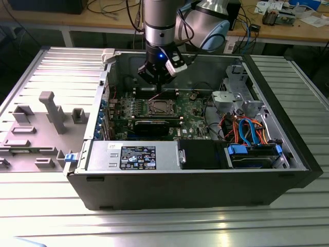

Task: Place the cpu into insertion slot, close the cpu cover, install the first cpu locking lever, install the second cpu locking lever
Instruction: 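Install the first cpu locking lever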

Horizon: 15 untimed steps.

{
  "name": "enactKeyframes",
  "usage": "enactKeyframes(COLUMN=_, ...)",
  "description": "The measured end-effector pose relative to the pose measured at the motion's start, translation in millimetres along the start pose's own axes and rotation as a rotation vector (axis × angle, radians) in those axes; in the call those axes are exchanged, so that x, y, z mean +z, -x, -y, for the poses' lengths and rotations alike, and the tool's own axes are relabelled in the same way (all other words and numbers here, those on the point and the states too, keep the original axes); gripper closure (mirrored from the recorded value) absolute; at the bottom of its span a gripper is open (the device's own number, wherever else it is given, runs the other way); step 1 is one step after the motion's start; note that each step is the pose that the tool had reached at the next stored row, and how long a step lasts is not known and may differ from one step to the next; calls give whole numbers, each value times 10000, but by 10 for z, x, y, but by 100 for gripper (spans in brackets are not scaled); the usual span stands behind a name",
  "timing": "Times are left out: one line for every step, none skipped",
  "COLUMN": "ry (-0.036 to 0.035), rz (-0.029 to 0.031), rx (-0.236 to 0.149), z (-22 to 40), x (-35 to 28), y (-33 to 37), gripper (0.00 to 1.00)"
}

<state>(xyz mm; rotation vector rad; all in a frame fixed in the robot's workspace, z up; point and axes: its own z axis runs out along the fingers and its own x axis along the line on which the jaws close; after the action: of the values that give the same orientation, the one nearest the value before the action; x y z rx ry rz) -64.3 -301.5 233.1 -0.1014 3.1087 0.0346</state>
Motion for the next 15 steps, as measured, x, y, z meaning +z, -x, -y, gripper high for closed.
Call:
enactKeyframes(ry=-1, rz=0, rx=9, z=-1, x=2, y=2, gripper=89)
enactKeyframes(ry=-3, rz=-1, rx=17, z=-2, x=2, y=5, gripper=89)
enactKeyframes(ry=-5, rz=-1, rx=22, z=-5, x=4, y=10, gripper=89)
enactKeyframes(ry=-6, rz=0, rx=26, z=-7, x=5, y=22, gripper=89)
enactKeyframes(ry=-7, rz=-1, rx=27, z=-11, x=6, y=32, gripper=89)
enactKeyframes(ry=-9, rz=0, rx=28, z=-13, x=8, y=42, gripper=89)
enactKeyframes(ry=-12, rz=0, rx=30, z=-14, x=12, y=56, gripper=89)
enactKeyframes(ry=-13, rz=0, rx=33, z=-13, x=15, y=65, gripper=89)
enactKeyframes(ry=-16, rz=-1, rx=42, z=-12, x=21, y=82, gripper=89)
enactKeyframes(ry=-17, rz=-1, rx=56, z=-11, x=27, y=97, gripper=89)
enactKeyframes(ry=-17, rz=0, rx=68, z=-10, x=33, y=107, gripper=89)
enactKeyframes(ry=-16, rz=0, rx=79, z=-9, x=41, y=121, gripper=89)
enactKeyframes(ry=-18, rz=0, rx=96, z=-7, x=51, y=140, gripper=89)
enactKeyframes(ry=-21, rz=1, rx=115, z=-6, x=63, y=162, gripper=89)
enactKeyframes(ry=-26, rz=0, rx=124, z=-5, x=73, y=174, gripper=89)
